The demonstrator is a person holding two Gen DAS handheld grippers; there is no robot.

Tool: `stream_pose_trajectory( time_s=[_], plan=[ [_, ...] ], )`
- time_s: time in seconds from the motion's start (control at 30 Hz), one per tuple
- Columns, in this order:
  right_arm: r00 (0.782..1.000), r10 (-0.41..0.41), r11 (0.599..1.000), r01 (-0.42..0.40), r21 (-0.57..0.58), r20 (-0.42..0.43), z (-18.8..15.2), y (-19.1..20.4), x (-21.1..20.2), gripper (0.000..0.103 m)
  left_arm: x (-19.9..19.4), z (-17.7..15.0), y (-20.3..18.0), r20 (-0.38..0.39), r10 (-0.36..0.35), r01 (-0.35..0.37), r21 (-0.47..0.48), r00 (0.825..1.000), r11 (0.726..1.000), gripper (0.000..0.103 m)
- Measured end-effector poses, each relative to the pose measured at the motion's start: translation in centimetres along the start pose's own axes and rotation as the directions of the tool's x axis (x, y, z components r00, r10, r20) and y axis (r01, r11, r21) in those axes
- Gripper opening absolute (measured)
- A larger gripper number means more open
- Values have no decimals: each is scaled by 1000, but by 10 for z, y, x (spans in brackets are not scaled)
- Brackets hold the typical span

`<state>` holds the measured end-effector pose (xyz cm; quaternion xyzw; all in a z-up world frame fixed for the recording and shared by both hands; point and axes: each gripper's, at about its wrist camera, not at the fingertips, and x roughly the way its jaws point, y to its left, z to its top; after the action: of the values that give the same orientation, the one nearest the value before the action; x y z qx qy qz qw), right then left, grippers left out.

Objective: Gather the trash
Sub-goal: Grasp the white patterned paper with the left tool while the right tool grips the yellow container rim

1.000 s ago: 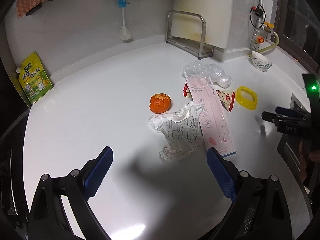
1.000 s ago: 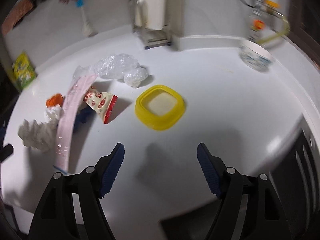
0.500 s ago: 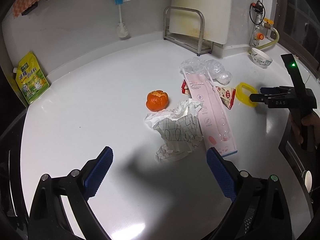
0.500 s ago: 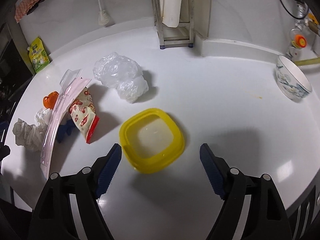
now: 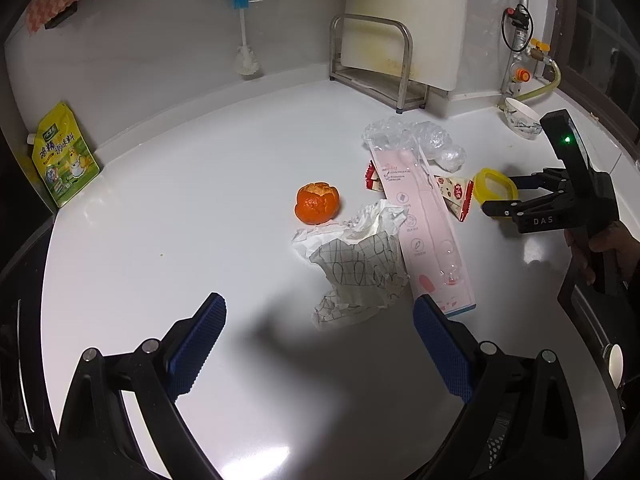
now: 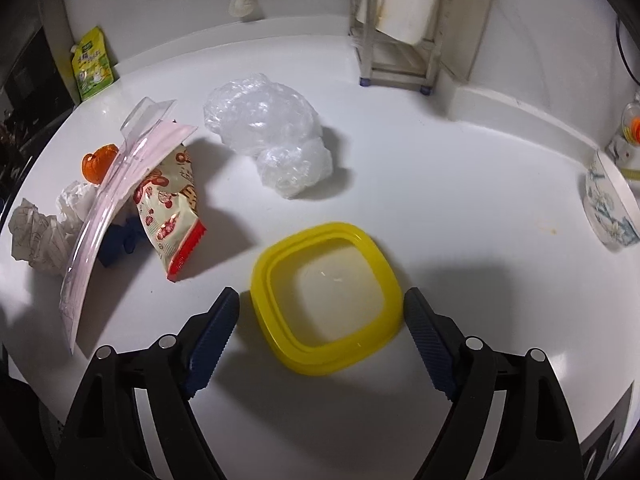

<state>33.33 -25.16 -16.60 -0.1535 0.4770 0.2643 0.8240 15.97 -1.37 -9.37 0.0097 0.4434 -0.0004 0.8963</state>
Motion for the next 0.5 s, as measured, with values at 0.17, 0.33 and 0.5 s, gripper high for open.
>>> stream_pose_trajectory(
  time_s=[0.17, 0.33, 0.5],
  plan=[
    [1000, 2, 1000, -2, 10, 25, -3, 1, -1, 79, 0, 0, -1, 2, 1, -1, 1, 1000, 1000, 93],
    [999, -12, 999, 10, 49, 41, -8, 7, -6, 73, 3, 1, -1, -5, -5, 5, -13, 1000, 1000, 93],
    [999, -21, 994, 16, 107, 47, -17, 18, -13, 72, 7, 0, 0, -6, -5, 5, -22, 1000, 1000, 93]
  ],
)
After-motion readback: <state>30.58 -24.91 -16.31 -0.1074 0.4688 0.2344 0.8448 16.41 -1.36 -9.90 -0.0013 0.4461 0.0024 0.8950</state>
